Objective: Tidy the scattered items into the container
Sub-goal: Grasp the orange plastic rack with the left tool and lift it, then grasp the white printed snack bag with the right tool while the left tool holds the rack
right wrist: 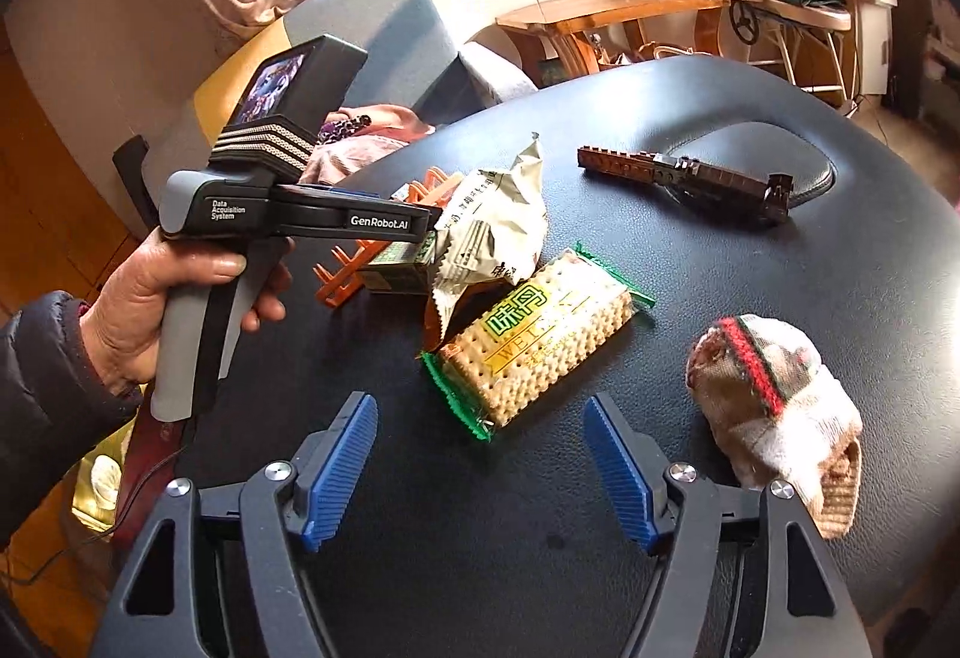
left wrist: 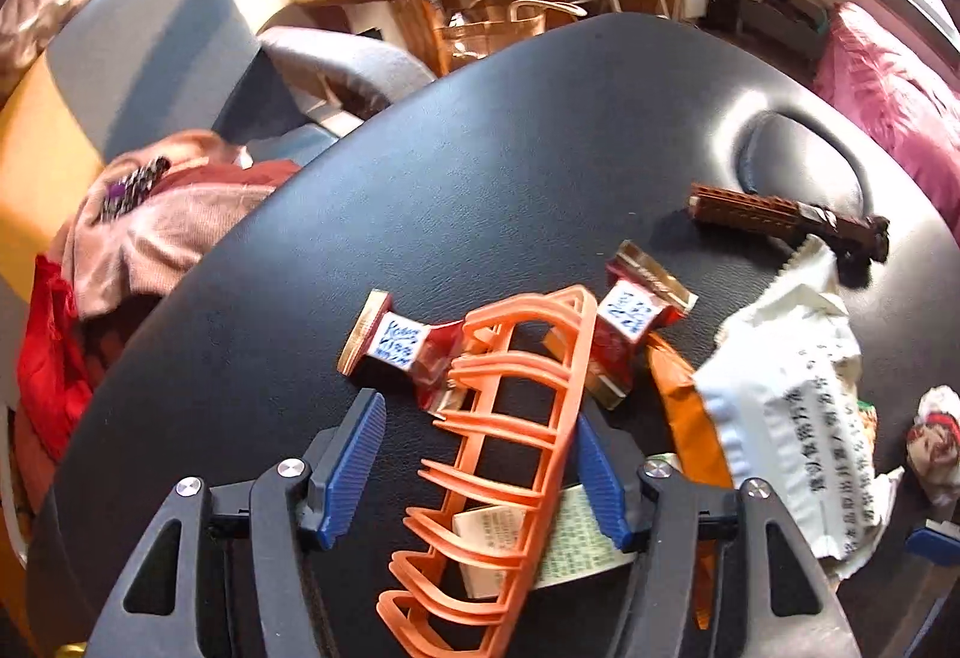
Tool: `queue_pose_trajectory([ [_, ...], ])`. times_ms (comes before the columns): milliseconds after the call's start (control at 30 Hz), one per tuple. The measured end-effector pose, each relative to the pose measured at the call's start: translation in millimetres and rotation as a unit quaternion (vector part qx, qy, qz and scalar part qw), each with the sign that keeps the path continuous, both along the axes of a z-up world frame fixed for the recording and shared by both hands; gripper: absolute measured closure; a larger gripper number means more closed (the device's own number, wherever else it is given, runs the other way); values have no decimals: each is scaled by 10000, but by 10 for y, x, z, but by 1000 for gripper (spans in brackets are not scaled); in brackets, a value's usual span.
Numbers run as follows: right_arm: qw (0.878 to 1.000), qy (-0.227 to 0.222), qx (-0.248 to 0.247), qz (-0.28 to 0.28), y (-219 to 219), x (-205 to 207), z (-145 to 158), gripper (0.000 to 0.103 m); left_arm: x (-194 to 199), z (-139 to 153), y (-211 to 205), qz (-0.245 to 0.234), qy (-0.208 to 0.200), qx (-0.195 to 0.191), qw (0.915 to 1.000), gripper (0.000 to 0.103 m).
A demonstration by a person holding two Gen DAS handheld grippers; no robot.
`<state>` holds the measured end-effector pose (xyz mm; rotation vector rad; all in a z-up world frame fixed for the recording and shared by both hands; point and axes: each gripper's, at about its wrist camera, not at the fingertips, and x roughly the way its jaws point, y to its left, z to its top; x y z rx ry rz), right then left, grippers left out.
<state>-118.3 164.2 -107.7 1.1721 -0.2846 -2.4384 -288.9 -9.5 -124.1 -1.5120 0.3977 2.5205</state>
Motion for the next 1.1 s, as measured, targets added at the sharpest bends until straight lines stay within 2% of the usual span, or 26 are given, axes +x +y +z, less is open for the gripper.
queue_pose_trajectory([
  [33, 10000, 23, 13, 5, -8, -7, -5, 30, 13, -11, -80, 148, -45, 159, 9998, 54],
  [100, 10000, 61, 40, 30, -37, -13, -17, 31, 43, -34, -242, 446, -137, 485, 9977, 61],
  [133, 9999, 86, 57, 51, -55, -11, -21, 31, 96, -38, -315, 569, -148, 573, 9966, 68],
  [333, 9998, 105, 121, 126, -138, 31, -32, 30, 484, -54, -689, 1193, -198, 1110, 9864, 76],
  [467, 9999, 13, 113, 116, -153, 79, -28, 31, 826, -59, -862, 1556, -282, 1483, 9762, 77],
  [667, 9996, -27, 261, 97, -190, 166, -29, 31, 1486, -28, -949, 1861, -302, 1780, 9658, 77],
  [833, 9993, 214, 284, 70, -100, 54, 111, 31, 1969, -49, -893, 1844, -266, 1843, 9651, 76],
  [933, 9993, 162, 307, 161, -87, -181, 177, 31, 2130, -46, -881, 1800, -322, 1912, 9644, 76],
  [1100, 9959, 44, 832, 360, -186, -591, 133, 31, 2299, -46, -890, 1760, -333, 2030, 9627, 76],
])
